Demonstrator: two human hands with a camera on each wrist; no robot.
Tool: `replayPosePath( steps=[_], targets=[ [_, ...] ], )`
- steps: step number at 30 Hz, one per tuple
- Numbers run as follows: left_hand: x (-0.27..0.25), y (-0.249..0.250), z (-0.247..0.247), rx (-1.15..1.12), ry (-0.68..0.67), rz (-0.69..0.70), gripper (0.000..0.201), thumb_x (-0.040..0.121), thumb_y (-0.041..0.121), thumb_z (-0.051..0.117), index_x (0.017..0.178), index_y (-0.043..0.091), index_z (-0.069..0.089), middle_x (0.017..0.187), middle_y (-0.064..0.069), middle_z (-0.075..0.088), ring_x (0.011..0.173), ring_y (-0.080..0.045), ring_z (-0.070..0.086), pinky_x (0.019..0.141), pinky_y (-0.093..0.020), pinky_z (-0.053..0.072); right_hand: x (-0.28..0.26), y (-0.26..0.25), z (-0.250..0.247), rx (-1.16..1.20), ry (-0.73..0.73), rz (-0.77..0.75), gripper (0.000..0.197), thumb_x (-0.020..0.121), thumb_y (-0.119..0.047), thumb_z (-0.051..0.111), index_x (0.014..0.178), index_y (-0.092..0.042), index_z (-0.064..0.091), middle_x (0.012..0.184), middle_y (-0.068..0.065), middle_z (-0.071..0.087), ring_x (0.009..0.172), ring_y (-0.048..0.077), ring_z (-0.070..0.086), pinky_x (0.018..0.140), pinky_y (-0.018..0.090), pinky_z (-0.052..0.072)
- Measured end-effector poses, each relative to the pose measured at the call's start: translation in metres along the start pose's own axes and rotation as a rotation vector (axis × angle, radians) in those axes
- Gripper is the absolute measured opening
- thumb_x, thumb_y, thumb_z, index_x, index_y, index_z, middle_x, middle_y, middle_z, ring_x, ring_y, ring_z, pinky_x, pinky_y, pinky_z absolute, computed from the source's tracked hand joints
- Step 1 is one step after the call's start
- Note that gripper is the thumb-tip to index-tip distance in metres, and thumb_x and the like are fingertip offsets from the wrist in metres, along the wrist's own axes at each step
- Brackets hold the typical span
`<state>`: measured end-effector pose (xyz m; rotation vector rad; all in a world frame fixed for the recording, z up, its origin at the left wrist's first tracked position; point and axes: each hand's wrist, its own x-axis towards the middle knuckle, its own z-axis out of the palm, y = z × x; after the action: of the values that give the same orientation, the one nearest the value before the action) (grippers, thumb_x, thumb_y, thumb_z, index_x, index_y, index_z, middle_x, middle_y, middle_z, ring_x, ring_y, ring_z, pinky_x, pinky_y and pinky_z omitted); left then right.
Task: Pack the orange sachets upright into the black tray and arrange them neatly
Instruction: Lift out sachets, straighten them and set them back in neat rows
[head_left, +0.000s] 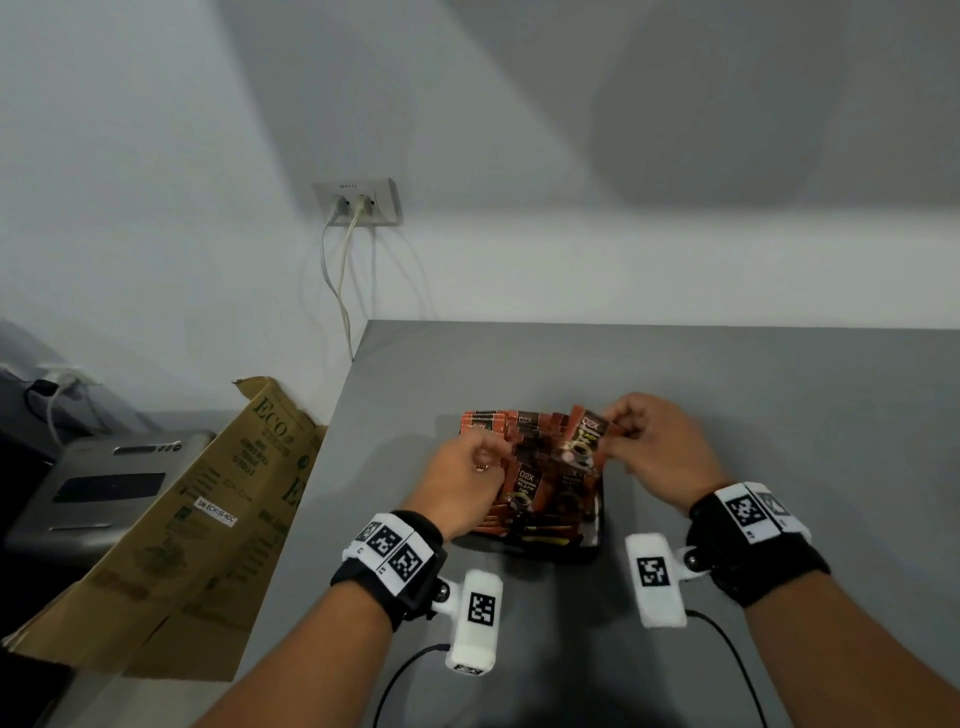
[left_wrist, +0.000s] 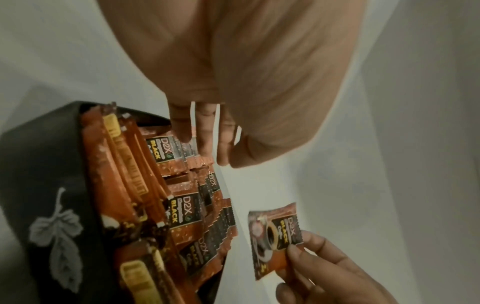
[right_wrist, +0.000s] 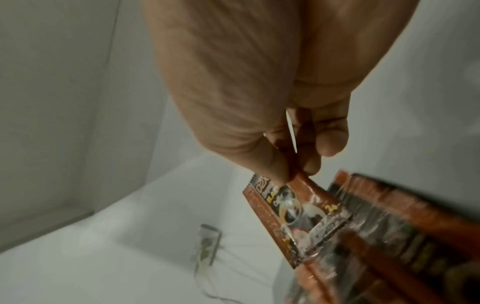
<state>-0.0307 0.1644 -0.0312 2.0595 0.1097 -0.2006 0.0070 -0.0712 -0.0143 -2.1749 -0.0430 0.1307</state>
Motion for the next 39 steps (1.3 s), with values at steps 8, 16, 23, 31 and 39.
replayPosePath(
  steps=[8, 16, 23, 31, 39],
  targets=[
    [0.013, 0.014, 0.024, 0.609, -0.304, 0.111, 0.040, 0.095, 0.012, 0.044, 0.122, 0.021, 0.072, 0.153, 0.007, 0.045, 0.145, -0.022, 0.028, 0.122, -0.041, 0.014, -0.002, 0.033, 0.011, -0.224, -0.013, 0.061, 0.012, 0.084, -0.013, 0.064, 0.080, -0.023, 0.061, 0.076, -0.008, 0.073, 0.074, 0.009, 0.065, 0.061, 0.020, 0.041],
    [0.017, 0.001, 0.023, 0.628, -0.214, 0.077, 0.037, 0.089, 0.016, 0.046, 0.118, 0.021, 0.069, 0.135, 0.006, 0.057, 0.130, -0.022, 0.039, 0.115, -0.042, 0.030, 0.005, 0.032, 0.032, -0.343, -0.100, 0.013, 0.015, 0.090, -0.012, 0.062, 0.091, -0.026, 0.064, 0.091, -0.002, 0.072, 0.081, 0.014, 0.066, 0.073, 0.021, 0.048],
    [0.014, -0.004, 0.015, 0.550, -0.235, 0.080, 0.042, 0.093, 0.012, 0.046, 0.131, 0.021, 0.062, 0.145, 0.006, 0.050, 0.137, -0.018, 0.038, 0.116, -0.035, 0.030, -0.001, 0.031, 0.043, -0.433, -0.140, -0.014, 0.017, 0.091, -0.010, 0.060, 0.103, -0.019, 0.067, 0.104, -0.001, 0.060, 0.094, 0.017, 0.059, 0.082, 0.024, 0.047],
    [0.008, -0.019, -0.014, 0.460, -0.266, -0.030, 0.046, 0.087, 0.002, 0.050, 0.126, 0.024, 0.060, 0.124, 0.004, 0.063, 0.111, -0.014, 0.061, 0.096, -0.032, 0.053, -0.011, 0.014, 0.039, -0.316, -0.164, -0.105, 0.012, 0.090, -0.020, 0.066, 0.095, -0.030, 0.066, 0.096, -0.012, 0.063, 0.086, 0.000, 0.060, 0.070, 0.009, 0.042],
    [0.009, -0.012, -0.005, 0.683, -0.153, 0.101, 0.038, 0.084, 0.012, 0.052, 0.119, 0.025, 0.058, 0.122, 0.004, 0.064, 0.115, -0.020, 0.046, 0.101, -0.037, 0.037, -0.015, -0.005, 0.059, -0.351, -0.261, -0.159, 0.015, 0.093, -0.022, 0.063, 0.105, -0.023, 0.072, 0.104, -0.009, 0.069, 0.087, 0.003, 0.060, 0.066, 0.005, 0.037]
  ],
)
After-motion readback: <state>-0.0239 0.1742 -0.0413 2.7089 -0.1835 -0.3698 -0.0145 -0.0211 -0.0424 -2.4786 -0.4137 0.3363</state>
